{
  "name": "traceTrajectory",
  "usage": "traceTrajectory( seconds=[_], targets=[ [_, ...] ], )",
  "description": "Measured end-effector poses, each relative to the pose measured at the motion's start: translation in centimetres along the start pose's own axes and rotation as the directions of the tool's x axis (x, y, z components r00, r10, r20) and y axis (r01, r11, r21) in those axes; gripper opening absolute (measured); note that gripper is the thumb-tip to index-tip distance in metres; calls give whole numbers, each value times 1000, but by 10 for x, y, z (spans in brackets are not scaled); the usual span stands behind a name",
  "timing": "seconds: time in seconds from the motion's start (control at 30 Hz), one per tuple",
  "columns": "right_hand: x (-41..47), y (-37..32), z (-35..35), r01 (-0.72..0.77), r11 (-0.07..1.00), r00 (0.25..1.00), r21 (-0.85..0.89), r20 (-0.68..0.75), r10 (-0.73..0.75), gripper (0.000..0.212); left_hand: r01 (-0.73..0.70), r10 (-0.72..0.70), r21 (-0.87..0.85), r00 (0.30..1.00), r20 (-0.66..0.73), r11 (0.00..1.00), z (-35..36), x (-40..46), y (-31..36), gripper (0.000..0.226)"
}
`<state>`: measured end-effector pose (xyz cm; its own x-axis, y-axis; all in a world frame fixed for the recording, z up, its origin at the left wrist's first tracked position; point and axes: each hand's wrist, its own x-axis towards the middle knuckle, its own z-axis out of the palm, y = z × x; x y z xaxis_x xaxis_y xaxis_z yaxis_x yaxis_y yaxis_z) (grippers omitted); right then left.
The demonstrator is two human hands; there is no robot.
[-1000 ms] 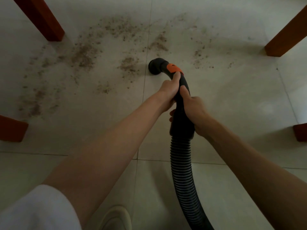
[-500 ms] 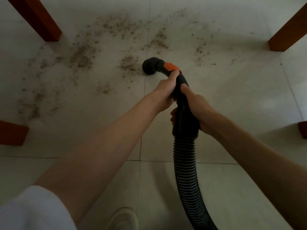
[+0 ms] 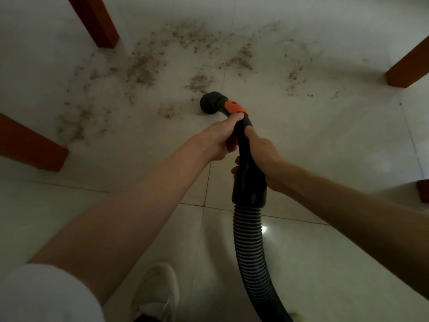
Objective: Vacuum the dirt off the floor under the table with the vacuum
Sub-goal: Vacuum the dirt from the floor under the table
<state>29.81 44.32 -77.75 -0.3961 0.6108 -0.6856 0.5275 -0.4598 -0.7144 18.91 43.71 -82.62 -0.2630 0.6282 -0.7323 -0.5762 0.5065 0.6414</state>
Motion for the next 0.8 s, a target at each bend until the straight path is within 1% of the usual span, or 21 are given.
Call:
traceTrajectory(
  seconds=[0.07,0.1,0.17,0.23,0.37,0.4,0.47,0.57,0.63,0.7,0.73,0.8],
  targets=[
    [-2,6,4,3,998,1000,-64,7,-2,41,52,-53,38,998,35,998,-8,-5,3,33],
    [-3,10,5,-7,998,1000,-65,17,8,41,68,-71,64,997,38,996,-10,-7,4,31],
    [-3,15,4,-36,999,999,-24,39,37,39,51,-54,88,998,27,995,-8,-9,2,31],
    [-2,14,-3,-49,998,997,35,66,47,36,15,-17,48,999,32,999,-3,-10,-1,37],
    [-5,11,-7,-82,974,972,212,231,31,29,9,-14,67,997,70,998,-11,-17,-4,36],
    [-6,11,-4,-89,972,965,219,260,30,29,14,-19,76,998,64,997,-17,-20,-4,33],
    [-8,9,9,-83,979,963,186,267,31,37,15,-18,87,999,33,996,-29,-25,-5,31],
    [-10,8,30,-69,989,974,128,223,39,48,25,-25,27,1000,-9,999,-44,-29,-5,41],
    [-11,12,42,-65,993,976,101,212,43,45,55,-57,-51,997,-56,997,-49,-29,-1,48],
    [-11,16,52,-65,995,975,82,215,46,37,71,-84,-110,989,-119,991,-52,-27,1,48],
    [-11,17,55,-72,994,974,78,222,53,34,77,-94,-130,987,-132,989,-54,-27,1,45],
    [-11,16,58,-96,989,965,116,254,63,30,87,-104,-149,989,-106,985,-59,-29,1,39]
  ],
)
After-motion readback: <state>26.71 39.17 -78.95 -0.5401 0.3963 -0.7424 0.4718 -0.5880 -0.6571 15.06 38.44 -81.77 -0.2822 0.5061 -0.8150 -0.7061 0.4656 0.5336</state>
